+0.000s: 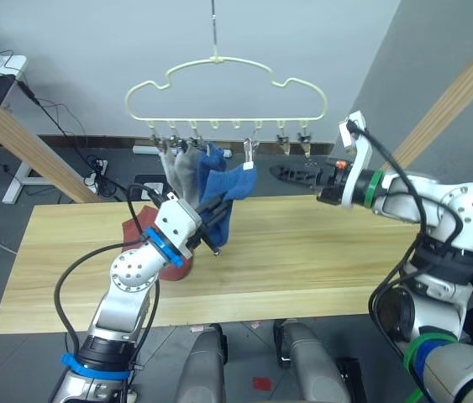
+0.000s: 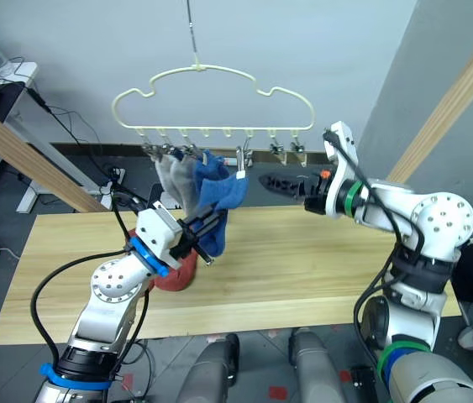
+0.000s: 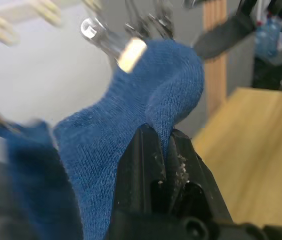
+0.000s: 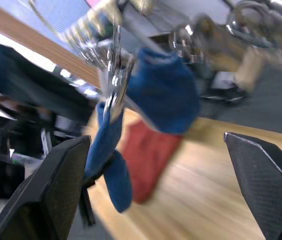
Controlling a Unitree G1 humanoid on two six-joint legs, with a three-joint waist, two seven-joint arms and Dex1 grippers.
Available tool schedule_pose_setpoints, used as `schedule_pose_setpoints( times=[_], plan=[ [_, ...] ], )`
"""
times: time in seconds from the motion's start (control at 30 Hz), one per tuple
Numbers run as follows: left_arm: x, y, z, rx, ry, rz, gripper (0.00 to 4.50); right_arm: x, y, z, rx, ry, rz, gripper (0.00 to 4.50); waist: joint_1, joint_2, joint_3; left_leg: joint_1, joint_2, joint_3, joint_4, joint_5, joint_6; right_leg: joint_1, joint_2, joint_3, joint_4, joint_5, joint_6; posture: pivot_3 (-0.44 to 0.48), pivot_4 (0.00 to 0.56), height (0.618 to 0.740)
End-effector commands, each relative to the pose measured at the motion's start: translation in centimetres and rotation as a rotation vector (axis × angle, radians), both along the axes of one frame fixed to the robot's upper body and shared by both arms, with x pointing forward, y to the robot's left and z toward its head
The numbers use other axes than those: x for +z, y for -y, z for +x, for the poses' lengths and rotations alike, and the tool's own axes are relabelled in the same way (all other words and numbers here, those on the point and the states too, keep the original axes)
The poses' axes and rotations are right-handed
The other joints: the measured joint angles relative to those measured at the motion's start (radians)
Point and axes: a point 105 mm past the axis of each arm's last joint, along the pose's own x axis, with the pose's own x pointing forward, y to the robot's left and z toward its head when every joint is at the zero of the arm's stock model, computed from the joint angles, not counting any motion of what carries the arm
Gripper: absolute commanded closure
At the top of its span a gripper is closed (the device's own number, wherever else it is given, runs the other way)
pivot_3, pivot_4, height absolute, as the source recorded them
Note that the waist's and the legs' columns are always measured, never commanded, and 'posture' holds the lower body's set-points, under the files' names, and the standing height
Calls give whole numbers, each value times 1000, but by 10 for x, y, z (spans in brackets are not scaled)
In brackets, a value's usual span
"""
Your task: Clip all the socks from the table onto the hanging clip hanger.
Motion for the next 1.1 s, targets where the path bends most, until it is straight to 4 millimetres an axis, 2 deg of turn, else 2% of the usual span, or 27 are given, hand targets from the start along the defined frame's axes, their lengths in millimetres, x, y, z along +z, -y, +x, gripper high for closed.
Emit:
schedule_pose_setpoints(
  times=[0.03,0.13,0.3,0.43,0.57,0.6,0.77,0.93,1.03,1.1],
  plan=[
    [8,9,0,-26,23,-11,4500,16,-6,-5,-104,177,-31,37,-7,0,0,0,0,0,0,0,0,0,0,0,0,0,0,-59,340,740],
    [12,11,6,-9,17,-38,3736,19,-9,-7,-166,286,-88,0,-8,0,0,1,1,0,0,0,0,-1,3,0,1,0,0,-68,338,740],
    [14,5,15,46,-37,-92,2272,16,-7,-6,-243,370,-131,0,-9,0,0,1,0,0,0,0,0,-1,5,0,1,0,0,-72,337,740],
    [18,-13,19,105,-73,-101,1194,11,-10,-8,-285,460,-188,0,-9,0,0,1,1,1,0,0,0,-2,5,0,1,0,0,-68,338,740],
    [28,-23,18,109,-72,-92,146,9,-14,-7,-301,506,-212,0,-9,0,0,1,1,1,0,0,0,-2,6,0,1,0,0,-53,338,740],
    [30,-24,17,105,-71,-89,24,8,-14,-5,-307,514,-217,0,-8,0,0,1,1,1,0,0,0,-2,6,0,2,0,0,-40,339,740],
    [52,-20,-7,-50,-145,-115,24,16,-25,1,-382,555,-163,0,-6,-1,0,1,2,1,0,0,0,-2,6,0,1,0,0,-28,339,740],
    [81,-23,-18,-93,-211,-241,24,23,-37,4,-411,618,-142,0,-2,-1,0,0,3,1,0,0,-1,-2,6,1,1,0,0,-5,337,740],
    [95,-20,-26,-118,-212,-292,0,22,-39,7,-431,630,-150,593,2,-1,0,0,2,0,1,1,-1,-2,6,0,1,0,0,2,335,740],
    [98,-21,-31,-120,-213,-305,0,21,-39,9,-442,639,-153,593,3,-1,0,0,3,0,1,1,-1,-2,6,1,1,0,0,7,331,740]
  ],
)
